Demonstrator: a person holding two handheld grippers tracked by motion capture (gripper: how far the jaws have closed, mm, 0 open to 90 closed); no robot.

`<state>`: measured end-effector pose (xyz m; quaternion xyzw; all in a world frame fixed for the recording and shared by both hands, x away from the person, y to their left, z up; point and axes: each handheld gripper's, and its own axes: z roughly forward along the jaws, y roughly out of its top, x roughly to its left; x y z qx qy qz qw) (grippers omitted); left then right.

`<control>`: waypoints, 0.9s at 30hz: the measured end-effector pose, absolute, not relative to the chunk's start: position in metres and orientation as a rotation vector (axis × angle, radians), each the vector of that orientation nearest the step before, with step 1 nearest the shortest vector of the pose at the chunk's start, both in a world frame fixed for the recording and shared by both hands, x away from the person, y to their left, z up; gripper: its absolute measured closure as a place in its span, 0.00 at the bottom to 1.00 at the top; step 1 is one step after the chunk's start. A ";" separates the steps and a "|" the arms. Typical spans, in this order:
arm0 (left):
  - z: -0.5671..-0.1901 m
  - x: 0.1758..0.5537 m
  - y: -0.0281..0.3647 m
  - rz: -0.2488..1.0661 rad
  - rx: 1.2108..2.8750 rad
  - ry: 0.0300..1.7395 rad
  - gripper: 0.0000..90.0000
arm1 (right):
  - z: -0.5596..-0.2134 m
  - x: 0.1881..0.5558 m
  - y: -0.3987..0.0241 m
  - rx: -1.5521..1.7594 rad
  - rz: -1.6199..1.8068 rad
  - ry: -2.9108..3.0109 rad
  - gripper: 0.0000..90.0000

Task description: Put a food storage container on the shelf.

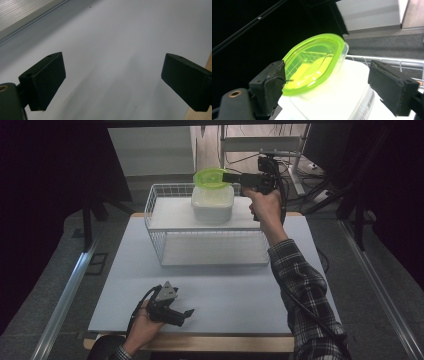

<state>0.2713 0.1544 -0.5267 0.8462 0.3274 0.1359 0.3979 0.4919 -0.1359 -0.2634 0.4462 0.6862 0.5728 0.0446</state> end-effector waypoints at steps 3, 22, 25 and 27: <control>-0.527 0.271 0.154 0.345 2.144 0.829 0.06 | -0.265 0.486 -0.138 1.310 1.738 2.102 0.11; -0.526 0.271 0.155 0.334 2.129 0.823 0.05 | -0.287 0.447 -0.153 1.127 1.609 2.195 0.07; -0.526 0.271 0.155 0.334 2.131 0.822 0.05 | -0.294 0.441 -0.153 1.093 1.565 2.213 0.06; -0.526 0.271 0.154 0.334 2.129 0.822 0.05 | -0.299 0.438 -0.153 1.078 1.550 2.224 0.06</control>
